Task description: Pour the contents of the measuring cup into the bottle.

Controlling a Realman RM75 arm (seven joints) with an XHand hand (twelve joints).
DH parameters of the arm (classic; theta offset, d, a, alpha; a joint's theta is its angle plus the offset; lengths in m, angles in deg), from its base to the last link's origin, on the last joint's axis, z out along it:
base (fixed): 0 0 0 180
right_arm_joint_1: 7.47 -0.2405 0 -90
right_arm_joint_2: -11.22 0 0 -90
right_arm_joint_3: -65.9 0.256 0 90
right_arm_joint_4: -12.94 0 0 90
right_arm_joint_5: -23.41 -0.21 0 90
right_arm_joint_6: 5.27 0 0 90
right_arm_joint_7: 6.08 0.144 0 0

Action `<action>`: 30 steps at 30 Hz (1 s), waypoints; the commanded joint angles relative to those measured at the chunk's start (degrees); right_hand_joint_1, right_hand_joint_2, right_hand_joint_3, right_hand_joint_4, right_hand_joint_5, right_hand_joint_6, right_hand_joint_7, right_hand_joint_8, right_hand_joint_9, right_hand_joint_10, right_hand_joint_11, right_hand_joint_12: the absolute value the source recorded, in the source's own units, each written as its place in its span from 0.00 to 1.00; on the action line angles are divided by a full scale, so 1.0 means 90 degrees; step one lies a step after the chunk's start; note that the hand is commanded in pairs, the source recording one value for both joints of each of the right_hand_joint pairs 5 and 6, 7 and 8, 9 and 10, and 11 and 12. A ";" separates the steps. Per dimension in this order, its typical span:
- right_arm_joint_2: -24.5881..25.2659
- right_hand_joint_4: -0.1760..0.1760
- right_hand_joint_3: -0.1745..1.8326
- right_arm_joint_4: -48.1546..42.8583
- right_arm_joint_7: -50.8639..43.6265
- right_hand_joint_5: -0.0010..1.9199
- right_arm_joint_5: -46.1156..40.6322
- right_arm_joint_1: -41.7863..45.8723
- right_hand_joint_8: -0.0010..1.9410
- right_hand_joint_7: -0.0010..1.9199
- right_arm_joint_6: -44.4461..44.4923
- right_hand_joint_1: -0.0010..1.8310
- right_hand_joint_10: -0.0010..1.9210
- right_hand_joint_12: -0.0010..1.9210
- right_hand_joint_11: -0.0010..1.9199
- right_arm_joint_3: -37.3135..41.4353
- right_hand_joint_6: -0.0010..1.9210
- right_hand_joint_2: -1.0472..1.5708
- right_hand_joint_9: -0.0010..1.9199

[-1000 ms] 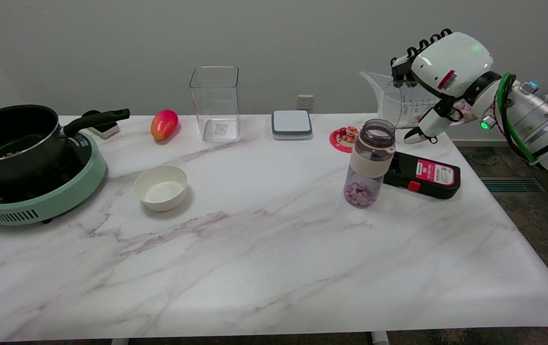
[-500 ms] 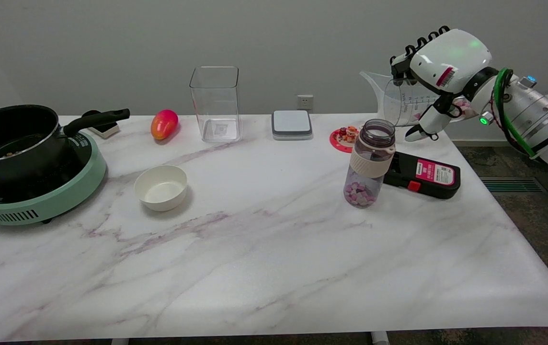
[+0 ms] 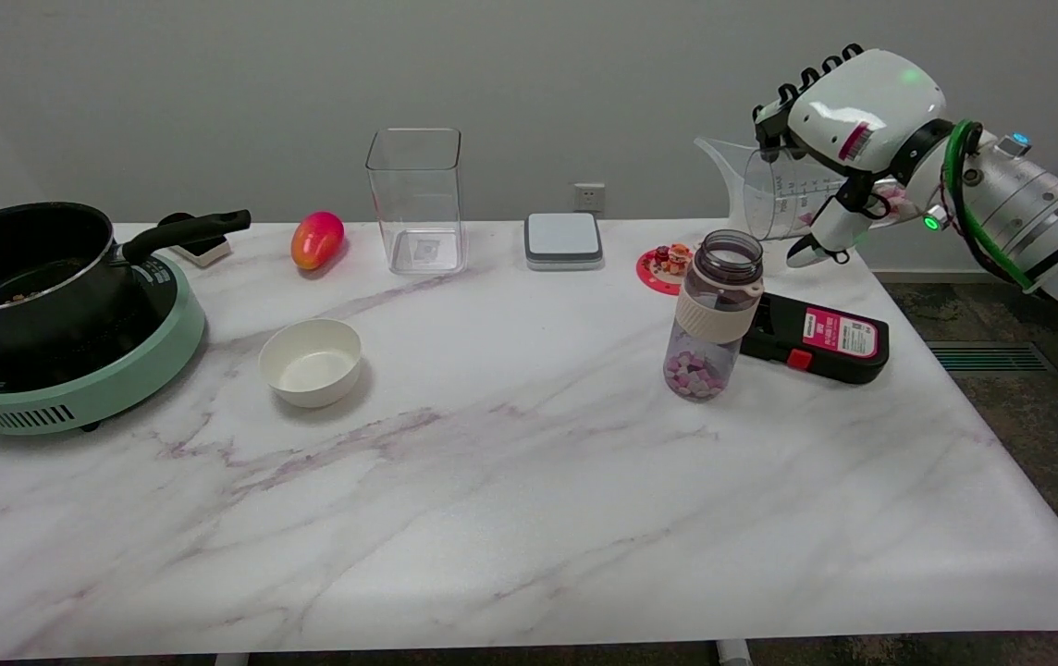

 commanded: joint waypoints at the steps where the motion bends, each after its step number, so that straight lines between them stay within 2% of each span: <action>1: -0.0293 0.50 0.60 -0.0002 0.0029 0.86 -0.0022 -0.0148 0.82 0.83 -0.0240 0.81 0.77 0.66 0.66 -0.0257 0.86 0.68 0.77; 15: -0.0626 0.50 0.62 0.0016 0.0029 0.85 -0.0031 -0.0226 0.81 0.82 -0.0495 0.82 0.76 0.65 0.65 -0.0513 0.85 0.66 0.76; 30: -0.0603 0.50 0.64 0.0025 -0.0042 0.85 0.0134 -0.0093 0.81 0.82 -0.0517 0.82 0.76 0.65 0.65 -0.0513 0.85 0.64 0.76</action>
